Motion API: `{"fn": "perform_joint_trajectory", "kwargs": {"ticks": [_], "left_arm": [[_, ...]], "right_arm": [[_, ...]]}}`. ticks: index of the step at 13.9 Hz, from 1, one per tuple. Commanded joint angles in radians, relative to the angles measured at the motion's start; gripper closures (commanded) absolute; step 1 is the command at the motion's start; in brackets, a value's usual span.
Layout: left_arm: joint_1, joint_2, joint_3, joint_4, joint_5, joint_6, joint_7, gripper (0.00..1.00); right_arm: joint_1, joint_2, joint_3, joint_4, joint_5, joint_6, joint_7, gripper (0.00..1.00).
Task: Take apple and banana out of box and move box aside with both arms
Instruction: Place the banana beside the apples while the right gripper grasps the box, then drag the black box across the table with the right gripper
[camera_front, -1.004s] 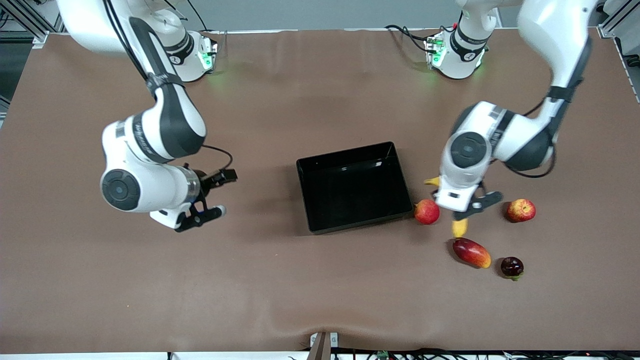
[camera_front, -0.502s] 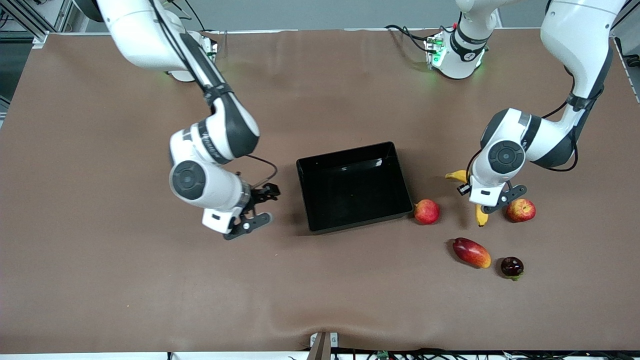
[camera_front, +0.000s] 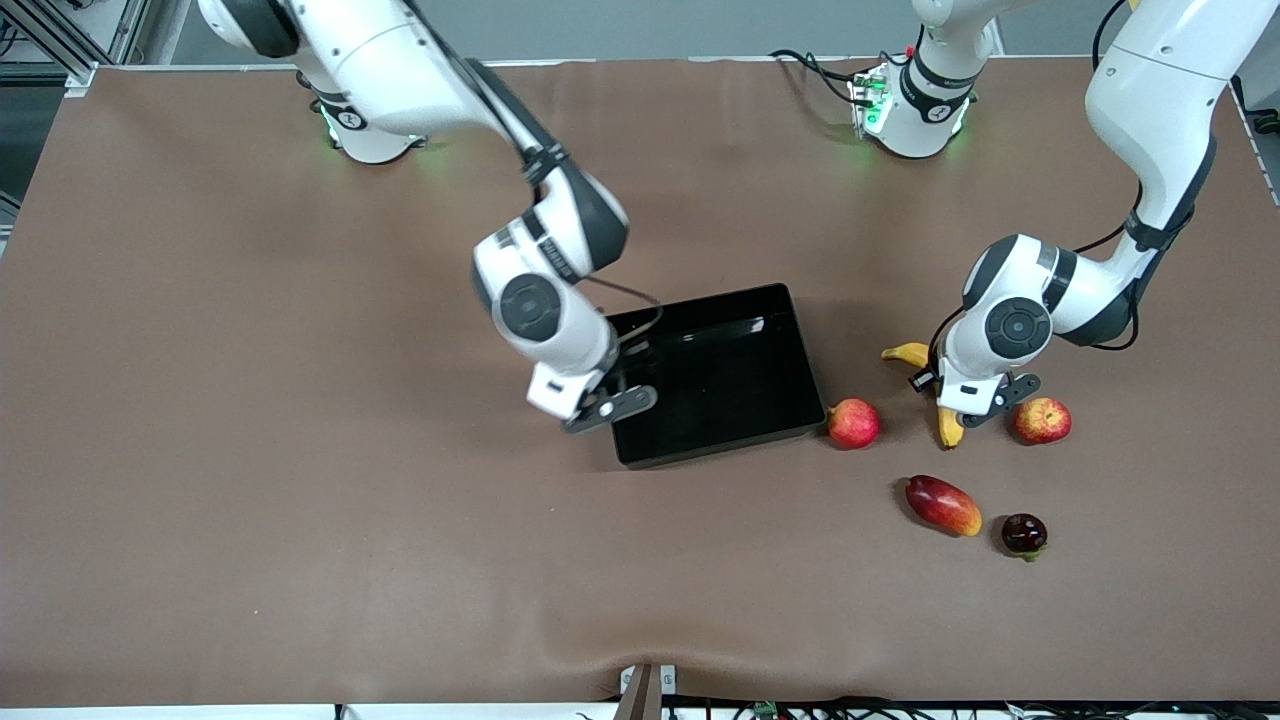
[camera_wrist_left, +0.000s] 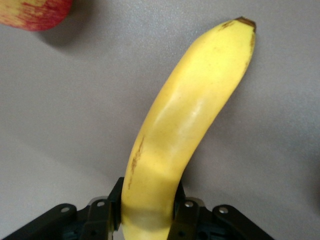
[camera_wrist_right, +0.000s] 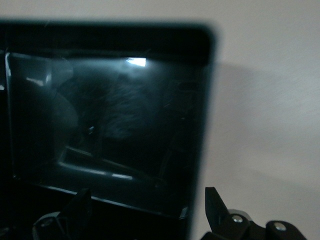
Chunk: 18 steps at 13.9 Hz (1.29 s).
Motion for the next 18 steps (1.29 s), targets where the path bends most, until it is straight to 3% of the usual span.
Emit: {"fn": "perform_joint_trajectory", "kwargs": {"ticks": [1, 3, 5, 8, 12, 15, 18], "left_arm": [[0.013, 0.023, -0.008, 0.024, 0.03, 0.018, -0.002, 0.0], [-0.002, 0.016, -0.014, 0.058, 0.026, 0.013, -0.014, 0.0], [-0.001, -0.005, -0.066, 0.11, 0.015, -0.026, -0.017, 0.0], [-0.004, -0.016, -0.156, 0.292, 0.01, -0.274, -0.008, 0.0], [-0.007, -0.02, -0.247, 0.51, 0.01, -0.511, 0.093, 0.0], [0.005, -0.043, -0.29, 0.643, 0.01, -0.596, 0.214, 0.0], [0.008, -0.107, -0.307, 0.693, 0.021, -0.609, 0.277, 0.0]], "right_arm": [[0.016, 0.013, -0.018, -0.019, -0.031, -0.003, 0.019, 0.0], [0.01, 0.013, -0.017, -0.029, -0.124, -0.007, 0.023, 0.0], [0.004, 0.006, -0.017, -0.032, -0.126, -0.015, 0.045, 0.0], [0.01, -0.011, -0.013, -0.007, -0.121, -0.018, 0.157, 0.0], [-0.001, -0.029, -0.017, 0.002, -0.173, -0.027, 0.102, 0.0], [-0.012, -0.033, -0.018, -0.004, -0.238, -0.027, 0.004, 0.0], [-0.015, -0.017, -0.02, -0.01, -0.305, -0.015, -0.015, 0.0]]}}
